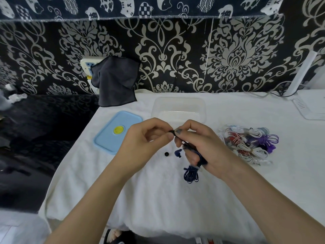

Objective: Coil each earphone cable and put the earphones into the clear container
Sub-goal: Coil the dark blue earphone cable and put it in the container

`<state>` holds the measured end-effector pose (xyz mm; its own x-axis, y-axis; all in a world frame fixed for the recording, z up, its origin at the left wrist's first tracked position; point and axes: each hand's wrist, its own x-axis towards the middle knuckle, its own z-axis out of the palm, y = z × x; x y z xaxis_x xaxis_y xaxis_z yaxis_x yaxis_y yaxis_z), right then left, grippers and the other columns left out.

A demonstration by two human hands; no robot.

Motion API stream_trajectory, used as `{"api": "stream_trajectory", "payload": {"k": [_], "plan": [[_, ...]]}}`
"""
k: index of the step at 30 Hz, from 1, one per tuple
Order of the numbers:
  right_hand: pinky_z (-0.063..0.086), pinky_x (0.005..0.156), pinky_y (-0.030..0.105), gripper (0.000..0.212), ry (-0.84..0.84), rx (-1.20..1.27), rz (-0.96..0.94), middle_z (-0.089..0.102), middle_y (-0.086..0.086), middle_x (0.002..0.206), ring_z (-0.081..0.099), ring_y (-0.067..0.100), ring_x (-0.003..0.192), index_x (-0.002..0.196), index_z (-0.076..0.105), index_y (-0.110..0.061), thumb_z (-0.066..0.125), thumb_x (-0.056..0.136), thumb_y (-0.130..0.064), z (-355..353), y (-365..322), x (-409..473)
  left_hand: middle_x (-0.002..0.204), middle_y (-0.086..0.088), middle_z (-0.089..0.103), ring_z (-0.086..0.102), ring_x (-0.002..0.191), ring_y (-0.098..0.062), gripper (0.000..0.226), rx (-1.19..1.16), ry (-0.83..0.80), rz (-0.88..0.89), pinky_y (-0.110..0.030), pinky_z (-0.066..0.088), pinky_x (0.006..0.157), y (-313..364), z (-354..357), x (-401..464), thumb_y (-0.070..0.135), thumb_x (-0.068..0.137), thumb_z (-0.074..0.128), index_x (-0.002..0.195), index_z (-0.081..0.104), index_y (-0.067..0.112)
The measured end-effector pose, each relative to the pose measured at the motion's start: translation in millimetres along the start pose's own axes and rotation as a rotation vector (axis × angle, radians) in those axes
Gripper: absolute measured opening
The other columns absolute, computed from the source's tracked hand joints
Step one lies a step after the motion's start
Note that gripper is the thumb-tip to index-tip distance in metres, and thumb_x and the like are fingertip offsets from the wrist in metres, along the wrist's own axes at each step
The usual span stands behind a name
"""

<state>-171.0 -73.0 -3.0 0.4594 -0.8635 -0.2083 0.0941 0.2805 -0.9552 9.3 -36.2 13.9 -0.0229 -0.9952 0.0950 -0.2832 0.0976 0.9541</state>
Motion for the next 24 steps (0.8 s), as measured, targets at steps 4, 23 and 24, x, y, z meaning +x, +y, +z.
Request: {"api": "stream_trajectory", "payload": {"k": [4, 23, 24], "plan": [[0.033, 0.039, 0.021, 0.018, 0.004, 0.011, -0.02, 0.062, 0.009, 0.074, 0.024, 0.017, 0.042, 0.093, 0.052, 0.004, 0.057, 0.099, -0.011, 0.6, -0.4, -1.5, 0.071, 0.002, 0.072, 0.065, 0.07, -0.008, 0.004, -0.079, -0.012, -0.026, -0.017, 0.05, 0.072, 0.0, 0.5, -0.5, 0.002, 0.09, 0.071, 0.09, 0.071, 0.007], [0.032, 0.039, 0.021, 0.013, -0.066, 0.046, -0.036, 0.063, 0.013, 0.075, 0.027, 0.017, 0.036, 0.089, 0.056, -0.004, 0.056, 0.099, -0.012, 0.2, -1.3, -2.9, 0.086, -0.015, 0.071, 0.066, 0.087, -0.021, 0.005, -0.313, -0.093, -0.186, -0.032, 0.055, 0.091, -6.1, -6.6, 3.4, 0.002, 0.089, 0.069, 0.093, 0.071, 0.002], [0.033, 0.039, 0.02, 0.013, -0.066, 0.051, -0.031, 0.063, 0.014, 0.075, 0.026, 0.017, 0.036, 0.089, 0.056, -0.003, 0.056, 0.099, -0.011, 0.5, -1.6, -3.4, 0.085, -0.016, 0.07, 0.066, 0.086, -0.021, 0.006, -0.328, -0.102, -0.195, -0.031, 0.055, 0.09, -6.1, -6.9, 3.4, 0.003, 0.088, 0.068, 0.094, 0.071, 0.001]]}}
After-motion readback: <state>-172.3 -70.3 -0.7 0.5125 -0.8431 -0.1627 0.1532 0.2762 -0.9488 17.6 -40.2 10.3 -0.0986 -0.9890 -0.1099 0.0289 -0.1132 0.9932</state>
